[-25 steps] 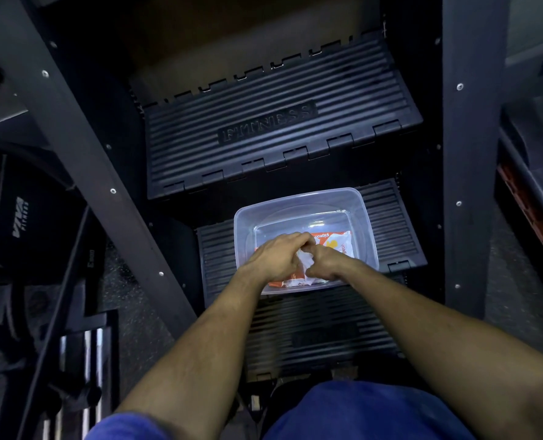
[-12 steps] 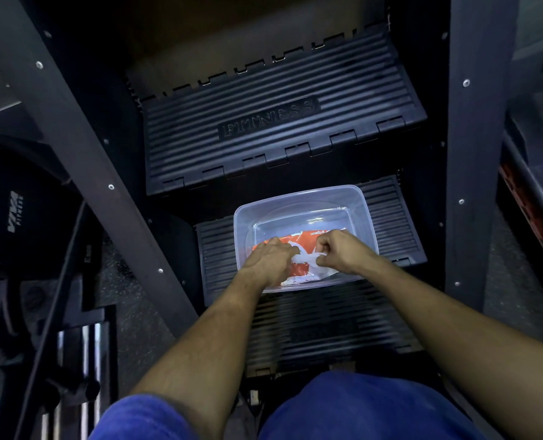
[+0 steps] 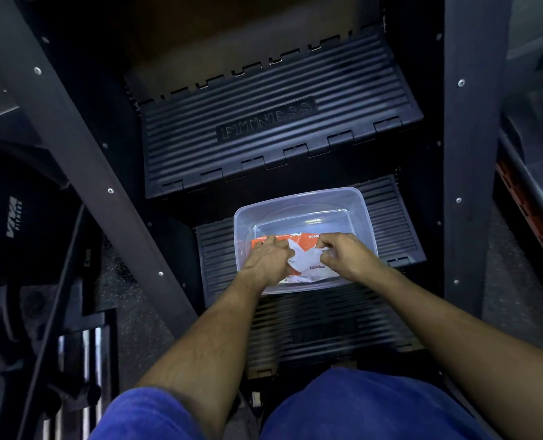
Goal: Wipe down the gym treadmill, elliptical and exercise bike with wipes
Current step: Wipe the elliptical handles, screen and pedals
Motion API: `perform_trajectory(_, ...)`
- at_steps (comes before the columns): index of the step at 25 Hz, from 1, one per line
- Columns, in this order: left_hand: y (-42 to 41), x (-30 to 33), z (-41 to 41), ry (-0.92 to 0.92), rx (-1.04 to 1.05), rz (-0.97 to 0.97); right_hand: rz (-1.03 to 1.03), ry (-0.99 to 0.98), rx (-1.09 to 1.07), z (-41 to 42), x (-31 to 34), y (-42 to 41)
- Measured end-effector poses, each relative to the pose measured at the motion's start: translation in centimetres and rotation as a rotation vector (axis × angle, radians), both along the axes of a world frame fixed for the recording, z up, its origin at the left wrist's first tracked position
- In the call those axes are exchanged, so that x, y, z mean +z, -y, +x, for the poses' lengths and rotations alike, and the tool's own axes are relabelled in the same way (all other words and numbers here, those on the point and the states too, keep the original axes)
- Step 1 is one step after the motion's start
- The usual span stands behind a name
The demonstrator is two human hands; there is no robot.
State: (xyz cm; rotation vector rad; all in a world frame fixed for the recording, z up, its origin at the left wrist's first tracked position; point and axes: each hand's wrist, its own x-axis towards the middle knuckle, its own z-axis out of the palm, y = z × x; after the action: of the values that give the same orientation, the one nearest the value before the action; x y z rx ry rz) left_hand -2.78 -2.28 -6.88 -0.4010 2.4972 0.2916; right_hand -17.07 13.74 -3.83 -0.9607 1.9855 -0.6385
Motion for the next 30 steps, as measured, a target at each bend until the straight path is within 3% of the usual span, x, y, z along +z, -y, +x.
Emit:
perform_trajectory(5, -0.7, 0.2, -0.3, 0.049, 0.006, -0.08, -0.041, 0.09, -0.215, -0.5, 0.2, 0.4)
perform_trajectory(11, -1.4, 0.0, -0.7, 0.033, -0.004, -0.155, -0.149, 0.214, -0.306, -1.1, 1.2, -0.4)
perform_trajectory(20, -2.2, 0.6, -0.9, 0.045, -0.027, -0.203, -0.292, 0.226, -0.573, -2.0, 4.1, -1.5)
perform_trajectory(27, -2.5, 1.0, -1.3, -0.004, 0.153, -0.191, -0.491, 0.409, -0.625, -2.4, 8.8, -2.5)
perform_trajectory(30, -2.5, 1.7, -1.8, -0.034, 0.256, -0.079, -0.511, 0.409, -0.57, -2.4, 11.0, -3.4)
